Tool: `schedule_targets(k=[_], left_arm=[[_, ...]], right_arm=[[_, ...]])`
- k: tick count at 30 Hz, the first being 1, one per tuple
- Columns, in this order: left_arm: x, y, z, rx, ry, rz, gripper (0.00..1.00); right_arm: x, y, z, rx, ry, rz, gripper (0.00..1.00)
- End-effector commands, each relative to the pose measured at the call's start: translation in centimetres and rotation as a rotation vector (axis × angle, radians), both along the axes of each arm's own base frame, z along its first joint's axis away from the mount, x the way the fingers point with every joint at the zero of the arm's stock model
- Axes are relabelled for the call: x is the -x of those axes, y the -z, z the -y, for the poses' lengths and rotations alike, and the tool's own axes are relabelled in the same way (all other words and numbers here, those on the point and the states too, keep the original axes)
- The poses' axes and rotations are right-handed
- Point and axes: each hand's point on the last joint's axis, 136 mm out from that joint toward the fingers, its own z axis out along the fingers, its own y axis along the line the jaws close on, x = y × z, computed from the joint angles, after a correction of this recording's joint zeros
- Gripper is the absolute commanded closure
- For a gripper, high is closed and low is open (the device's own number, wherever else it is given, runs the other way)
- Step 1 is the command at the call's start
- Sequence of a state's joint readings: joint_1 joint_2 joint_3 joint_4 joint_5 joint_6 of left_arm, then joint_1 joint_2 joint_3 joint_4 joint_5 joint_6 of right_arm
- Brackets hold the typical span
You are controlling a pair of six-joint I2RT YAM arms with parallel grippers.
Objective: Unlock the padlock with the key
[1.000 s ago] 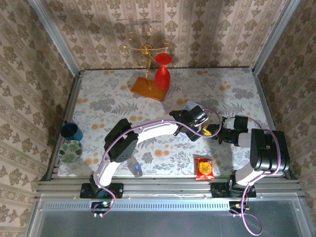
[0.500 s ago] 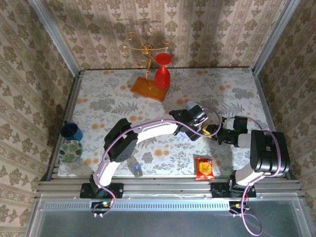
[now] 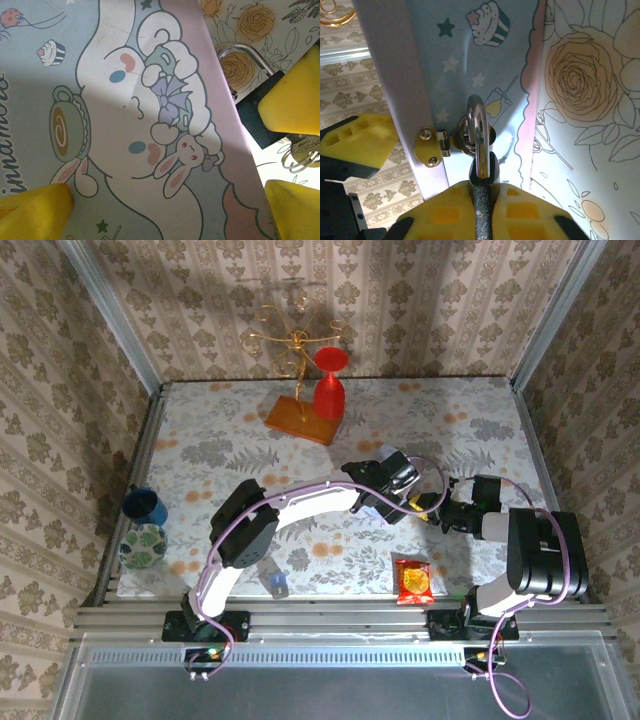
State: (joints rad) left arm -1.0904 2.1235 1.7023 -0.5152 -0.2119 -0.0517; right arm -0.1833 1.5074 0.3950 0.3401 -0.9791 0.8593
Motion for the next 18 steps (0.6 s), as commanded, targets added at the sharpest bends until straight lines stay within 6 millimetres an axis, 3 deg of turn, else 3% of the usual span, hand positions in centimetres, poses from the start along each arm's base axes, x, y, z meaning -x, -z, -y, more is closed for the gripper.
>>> schedule_targets(k=[1,12,18], left_arm=[[-2.3,3.2,-5.0,-0.132,-0.122,-0.052,0.0],[-3.9,4.9,-7.8,-0.187,-0.186,-0.07,0.0],[-4.1,5.4,-8.6,-0.198,-0.201,-0.078,0.0]], right_arm=[[1.3,-0.1,-0.7,-0.023,-0.041,-0.011,0.97],[2.2,-1.6,-1.8,-0.095,-0.102,0.043,1.0],[1.2,-2.5,-1.8,-0.153,-0.089,0.074,1.0]])
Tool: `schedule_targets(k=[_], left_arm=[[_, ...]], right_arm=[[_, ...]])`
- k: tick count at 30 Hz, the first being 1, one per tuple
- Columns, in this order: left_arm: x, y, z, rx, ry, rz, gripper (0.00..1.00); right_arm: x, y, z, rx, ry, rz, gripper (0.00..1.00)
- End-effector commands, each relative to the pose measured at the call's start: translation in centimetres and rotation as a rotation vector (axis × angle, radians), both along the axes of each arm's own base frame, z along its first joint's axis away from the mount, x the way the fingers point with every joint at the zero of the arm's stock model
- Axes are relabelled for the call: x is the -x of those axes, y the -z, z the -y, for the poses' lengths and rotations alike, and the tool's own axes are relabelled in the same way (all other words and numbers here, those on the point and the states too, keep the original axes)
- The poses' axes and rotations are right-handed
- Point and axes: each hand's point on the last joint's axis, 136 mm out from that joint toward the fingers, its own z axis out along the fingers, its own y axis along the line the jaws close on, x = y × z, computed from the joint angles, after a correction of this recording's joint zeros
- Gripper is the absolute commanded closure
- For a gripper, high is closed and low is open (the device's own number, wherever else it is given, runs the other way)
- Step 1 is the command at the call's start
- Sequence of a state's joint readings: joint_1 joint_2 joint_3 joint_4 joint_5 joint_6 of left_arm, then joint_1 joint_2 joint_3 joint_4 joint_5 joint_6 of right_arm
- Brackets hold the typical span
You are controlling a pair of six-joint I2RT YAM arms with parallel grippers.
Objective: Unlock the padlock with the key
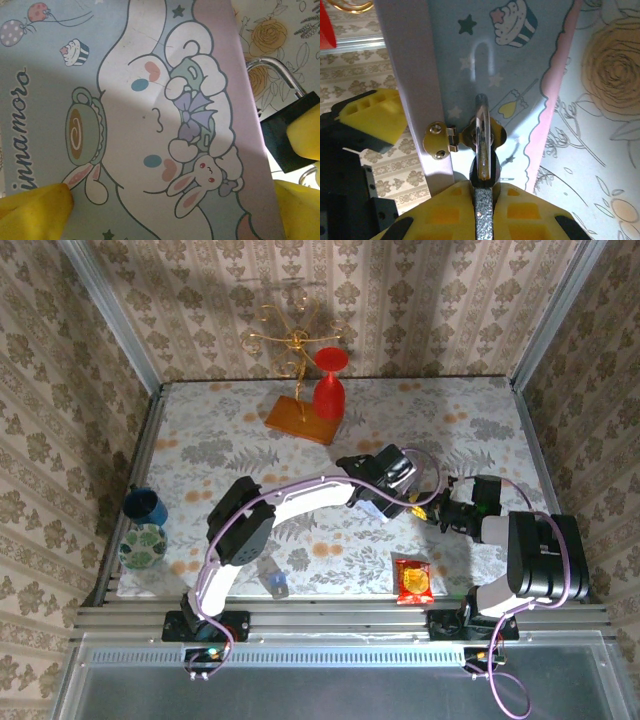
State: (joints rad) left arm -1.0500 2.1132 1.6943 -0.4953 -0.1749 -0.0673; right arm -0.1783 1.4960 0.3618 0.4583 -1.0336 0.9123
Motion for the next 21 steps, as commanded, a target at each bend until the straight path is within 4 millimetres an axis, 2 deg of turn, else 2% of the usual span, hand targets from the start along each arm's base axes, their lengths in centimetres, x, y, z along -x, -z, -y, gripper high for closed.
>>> schedule_targets(k=[1,6,8,12,15,18,21], left_arm=[[-2.6,5.9,-8.2,-0.241,-0.167,-0.065,0.0],[-2.3,6.7,-9.1,-0.261,-0.176,-0.081,0.0],[-2.4,7.0,-9.4,-0.268,-0.184,-0.084,0.03],[-3.2,7.6,-10.2,-0.284,-0.212,-0.082,0.08],[-4.2,8.3,-10.9,-0.292,-0.239,-0.082,0.11],[-5.1,8.5,-11.1,-0.296,-0.244,-0.062,0.11],[-5.8,8.7,-11.3,-0.311,-0.239,-0.038,0.11]], right_arm=[[0.8,-1.2,-0.9,-0.099,-0.055,0.016,1.0],[-1.6,-0.7,0.4,-0.055,0.05,0.027,1.0],[-2.7,-0.4,1.0,-0.043,0.088,0.026,1.0],[-4.1,-0.9,1.0,-0.114,0.097,0.052,1.0],[-3.3,-0.2,-0.1,-0.173,0.024,0.02,1.0],[-1.6,1.2,-1.5,-0.183,-0.049,-0.015,1.0],[-0.2,2.3,-1.7,-0.157,-0.07,-0.045,1.0]])
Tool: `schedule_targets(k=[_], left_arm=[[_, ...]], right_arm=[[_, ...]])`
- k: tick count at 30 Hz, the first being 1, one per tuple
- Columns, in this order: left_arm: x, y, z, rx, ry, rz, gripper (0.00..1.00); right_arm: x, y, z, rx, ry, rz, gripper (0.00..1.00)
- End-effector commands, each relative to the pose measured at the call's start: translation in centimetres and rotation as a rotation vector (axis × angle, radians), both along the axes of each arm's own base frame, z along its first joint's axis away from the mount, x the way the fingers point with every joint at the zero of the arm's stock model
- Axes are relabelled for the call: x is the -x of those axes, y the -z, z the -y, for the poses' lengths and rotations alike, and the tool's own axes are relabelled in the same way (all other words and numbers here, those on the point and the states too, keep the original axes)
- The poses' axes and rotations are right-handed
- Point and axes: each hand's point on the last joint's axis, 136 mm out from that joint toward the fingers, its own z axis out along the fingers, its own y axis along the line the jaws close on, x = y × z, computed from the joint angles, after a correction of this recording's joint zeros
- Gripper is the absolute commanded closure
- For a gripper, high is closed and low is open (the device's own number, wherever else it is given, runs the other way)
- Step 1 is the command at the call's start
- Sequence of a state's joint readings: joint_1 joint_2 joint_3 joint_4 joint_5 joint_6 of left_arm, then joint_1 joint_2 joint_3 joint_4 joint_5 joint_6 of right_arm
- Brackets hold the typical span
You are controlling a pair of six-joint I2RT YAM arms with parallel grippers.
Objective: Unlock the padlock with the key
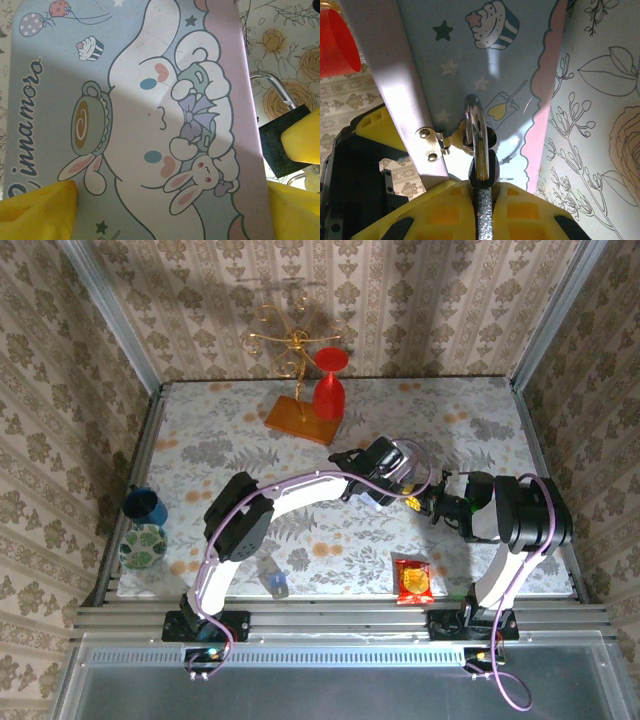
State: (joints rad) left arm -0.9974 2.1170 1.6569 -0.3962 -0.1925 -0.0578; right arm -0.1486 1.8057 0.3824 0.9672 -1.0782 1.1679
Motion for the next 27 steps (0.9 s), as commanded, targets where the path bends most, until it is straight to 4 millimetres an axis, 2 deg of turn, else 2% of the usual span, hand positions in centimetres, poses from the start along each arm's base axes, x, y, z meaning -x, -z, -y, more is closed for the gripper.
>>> schedule_targets(k=[1,3,6,11,17,23,27], left_arm=[[-2.9,8.6,-10.5,-0.349,-0.193,-0.09,0.12],[-3.3,8.8,-10.9,-0.367,-0.195,-0.081,0.11],[-3.3,9.1,-11.0,-0.376,-0.193,-0.077,0.11],[-2.8,9.0,-10.3,-0.349,-0.175,-0.085,0.12],[-2.0,9.2,-9.5,-0.36,-0.147,-0.079,0.11],[-1.9,9.2,-9.6,-0.362,-0.148,-0.08,0.11],[-1.6,8.9,-9.6,-0.358,-0.144,-0.081,0.11]], right_arm=[[3.3,1.4,-1.0,-0.019,-0.088,-0.062,1.0],[3.8,1.7,-1.0,0.016,-0.095,-0.075,0.98],[3.8,1.9,-0.6,0.076,-0.095,-0.092,0.88],[2.8,1.4,-0.5,0.11,-0.087,-0.062,0.8],[1.7,1.1,-1.2,0.12,-0.084,-0.033,0.76],[0.8,1.4,-1.1,0.135,-0.046,-0.014,0.75],[0.2,1.8,-1.5,0.254,-0.034,0.002,0.73]])
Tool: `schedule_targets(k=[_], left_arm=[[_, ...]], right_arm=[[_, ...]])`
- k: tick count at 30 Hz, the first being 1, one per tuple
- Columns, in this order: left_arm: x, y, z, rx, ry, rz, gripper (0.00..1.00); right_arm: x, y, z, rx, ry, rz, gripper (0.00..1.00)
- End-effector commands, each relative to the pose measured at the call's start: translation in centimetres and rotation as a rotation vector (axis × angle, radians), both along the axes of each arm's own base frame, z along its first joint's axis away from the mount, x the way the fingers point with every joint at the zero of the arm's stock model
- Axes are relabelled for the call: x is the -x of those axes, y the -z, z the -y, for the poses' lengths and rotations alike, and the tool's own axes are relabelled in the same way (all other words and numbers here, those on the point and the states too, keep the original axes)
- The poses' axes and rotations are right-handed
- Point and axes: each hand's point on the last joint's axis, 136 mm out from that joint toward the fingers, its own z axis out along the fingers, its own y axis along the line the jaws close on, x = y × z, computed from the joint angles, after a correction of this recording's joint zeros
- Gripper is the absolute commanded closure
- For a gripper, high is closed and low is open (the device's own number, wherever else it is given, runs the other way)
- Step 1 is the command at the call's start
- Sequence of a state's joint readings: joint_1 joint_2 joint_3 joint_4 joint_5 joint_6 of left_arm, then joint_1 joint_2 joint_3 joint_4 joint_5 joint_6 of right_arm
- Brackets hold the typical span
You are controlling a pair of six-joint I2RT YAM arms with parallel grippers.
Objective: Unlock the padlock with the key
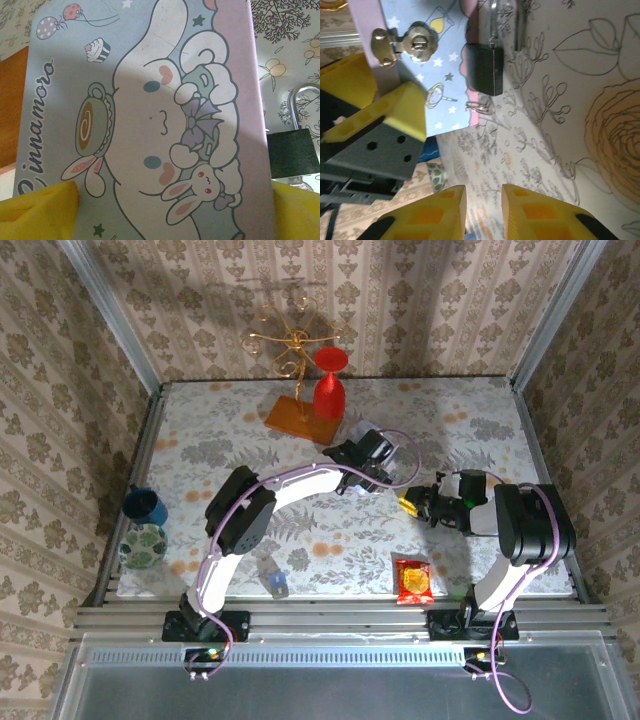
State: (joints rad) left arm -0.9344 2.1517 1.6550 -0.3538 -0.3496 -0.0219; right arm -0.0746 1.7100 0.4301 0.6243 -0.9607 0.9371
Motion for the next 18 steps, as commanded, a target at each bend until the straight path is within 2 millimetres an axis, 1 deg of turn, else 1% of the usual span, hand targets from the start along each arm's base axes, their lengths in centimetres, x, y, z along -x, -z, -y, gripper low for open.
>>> schedule_targets(k=[1,2,4,7,9,11,14,16,18], left_arm=[[3.4,8.0,-6.1,-0.255,-0.039,-0.211,0.11],[3.4,7.8,-6.0,-0.254,-0.036,-0.209,0.11],[3.4,7.1,-5.9,-0.251,-0.031,-0.202,0.11],[3.5,5.6,-5.4,-0.233,-0.021,-0.178,0.11],[3.5,4.5,-5.1,-0.219,-0.015,-0.16,0.09],[3.4,3.8,-5.3,-0.219,-0.017,-0.144,0.08],[2.7,4.2,-6.4,-0.246,-0.038,-0.141,0.08],[2.4,4.4,-7.1,-0.268,-0.056,-0.14,0.08],[2.4,4.1,-7.4,-0.274,-0.065,-0.13,0.08]], right_arm=[[-0.7,0.3,-0.2,0.129,0.022,0.029,0.72],[-0.8,0.3,-0.2,0.176,0.031,0.027,0.72],[-1.3,-0.6,-0.1,0.236,0.056,0.046,0.72],[-1.8,-2.6,1.1,0.332,0.111,0.076,0.71],[-1.7,-4.3,2.0,0.401,0.14,0.093,0.71],[-1.2,-5.7,2.9,0.464,0.165,0.101,0.71],[-0.3,-7.7,4.1,0.542,0.195,0.123,0.67],[0.5,-7.9,4.5,0.581,0.19,0.11,0.67],[1.0,-7.7,4.2,0.614,0.162,0.096,0.69]])
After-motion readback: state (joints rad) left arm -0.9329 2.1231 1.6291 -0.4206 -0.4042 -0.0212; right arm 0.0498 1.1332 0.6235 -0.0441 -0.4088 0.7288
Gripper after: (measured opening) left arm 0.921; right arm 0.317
